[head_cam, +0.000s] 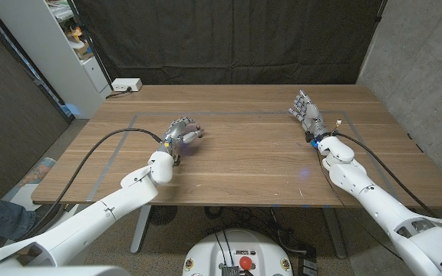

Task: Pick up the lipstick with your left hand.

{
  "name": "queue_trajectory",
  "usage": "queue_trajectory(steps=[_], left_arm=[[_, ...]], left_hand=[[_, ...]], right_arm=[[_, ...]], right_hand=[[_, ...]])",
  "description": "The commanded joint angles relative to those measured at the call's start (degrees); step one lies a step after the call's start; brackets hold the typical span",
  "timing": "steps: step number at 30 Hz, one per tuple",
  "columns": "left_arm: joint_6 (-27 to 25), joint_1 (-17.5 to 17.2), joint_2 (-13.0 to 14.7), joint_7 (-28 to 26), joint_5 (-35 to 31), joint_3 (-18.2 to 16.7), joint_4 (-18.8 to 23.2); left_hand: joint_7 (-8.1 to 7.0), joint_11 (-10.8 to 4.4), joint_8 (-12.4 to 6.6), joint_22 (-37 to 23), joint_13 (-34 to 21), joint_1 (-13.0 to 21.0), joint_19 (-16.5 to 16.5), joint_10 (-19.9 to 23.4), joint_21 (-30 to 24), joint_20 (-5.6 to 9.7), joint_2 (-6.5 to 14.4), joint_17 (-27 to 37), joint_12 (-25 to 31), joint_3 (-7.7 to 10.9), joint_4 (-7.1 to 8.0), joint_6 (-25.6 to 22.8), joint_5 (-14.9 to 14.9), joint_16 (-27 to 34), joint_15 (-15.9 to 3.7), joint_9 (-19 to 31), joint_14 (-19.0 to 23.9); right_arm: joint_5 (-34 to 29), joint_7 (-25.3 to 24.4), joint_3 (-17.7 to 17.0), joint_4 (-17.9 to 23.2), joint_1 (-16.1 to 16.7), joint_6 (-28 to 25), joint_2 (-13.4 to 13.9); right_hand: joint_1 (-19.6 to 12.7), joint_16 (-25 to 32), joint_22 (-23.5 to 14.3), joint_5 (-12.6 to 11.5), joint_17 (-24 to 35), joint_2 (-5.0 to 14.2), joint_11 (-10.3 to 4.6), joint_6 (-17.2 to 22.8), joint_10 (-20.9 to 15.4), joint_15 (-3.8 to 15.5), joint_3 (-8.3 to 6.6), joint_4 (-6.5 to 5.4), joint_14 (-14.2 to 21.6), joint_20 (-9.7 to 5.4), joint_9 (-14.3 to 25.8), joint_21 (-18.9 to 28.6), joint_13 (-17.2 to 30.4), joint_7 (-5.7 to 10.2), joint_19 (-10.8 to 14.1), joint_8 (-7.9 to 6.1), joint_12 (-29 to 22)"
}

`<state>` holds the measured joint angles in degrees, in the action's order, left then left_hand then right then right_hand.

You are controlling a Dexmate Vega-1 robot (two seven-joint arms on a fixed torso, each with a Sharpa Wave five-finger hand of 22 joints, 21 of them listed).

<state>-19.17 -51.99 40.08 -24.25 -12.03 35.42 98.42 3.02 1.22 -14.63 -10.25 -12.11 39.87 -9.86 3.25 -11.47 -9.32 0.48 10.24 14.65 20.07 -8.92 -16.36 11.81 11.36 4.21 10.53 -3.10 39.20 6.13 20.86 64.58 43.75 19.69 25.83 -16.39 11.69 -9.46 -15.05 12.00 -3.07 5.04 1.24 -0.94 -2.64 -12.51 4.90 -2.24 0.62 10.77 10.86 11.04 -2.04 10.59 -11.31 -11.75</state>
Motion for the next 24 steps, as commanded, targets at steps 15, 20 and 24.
queue_trajectory(steps=[15,20,24], left_arm=[[-3.0,-0.4,-2.5,-5.3,-2.6,0.5,0.0],[-2.6,-0.6,-2.8,-5.8,-2.4,0.4,0.0],[-3.0,-0.4,-3.0,-6.2,-2.7,0.5,-0.2]], left_hand=[[-0.61,-2.14,-1.11,-0.2,-0.1,4.9,-0.3,5.1,-0.7,-0.37,1.3,0.1,1.7,2.1,-0.72,-7.5,0.1,0.5,-2.91,0.3,3.3],[-0.41,-2.99,-1.15,-0.2,0.0,6.0,0.2,6.0,-0.8,0.21,1.4,0.0,1.9,2.46,-0.82,-8.9,0.0,0.4,-4.07,0.3,3.8],[-0.39,-3.12,-1.12,-0.2,0.0,6.4,0.4,6.4,-0.8,0.35,1.5,0.0,1.9,2.58,-0.83,-9.3,-0.1,0.5,-4.04,0.3,4.2]], right_arm=[[0.5,1.7,0.0,-3.4,-1.6,0.7,-1.0],[0.6,2.2,-0.1,-4.0,-2.0,0.7,-1.0],[0.7,2.7,-0.1,-4.6,-2.4,0.8,-1.0]], right_hand=[[-0.1,0.2,-0.3,-0.3,0.0,0.72,0.25,0.2,-0.5,-0.16,0.1,0.04,0.1,0.36,0.1,0.1,0.1,-0.05,0.2,0.0,0.1],[0.0,0.2,-0.3,-0.3,0.0,0.72,0.24,0.2,-0.5,-0.15,0.13,0.05,0.2,0.35,0.1,0.1,0.2,-0.08,0.2,0.0,0.1],[0.0,0.2,-0.3,-0.3,0.1,0.72,0.26,0.2,-0.6,-0.25,0.15,0.06,0.2,0.35,0.1,0.1,0.2,-0.06,0.2,-0.01,0.1]])
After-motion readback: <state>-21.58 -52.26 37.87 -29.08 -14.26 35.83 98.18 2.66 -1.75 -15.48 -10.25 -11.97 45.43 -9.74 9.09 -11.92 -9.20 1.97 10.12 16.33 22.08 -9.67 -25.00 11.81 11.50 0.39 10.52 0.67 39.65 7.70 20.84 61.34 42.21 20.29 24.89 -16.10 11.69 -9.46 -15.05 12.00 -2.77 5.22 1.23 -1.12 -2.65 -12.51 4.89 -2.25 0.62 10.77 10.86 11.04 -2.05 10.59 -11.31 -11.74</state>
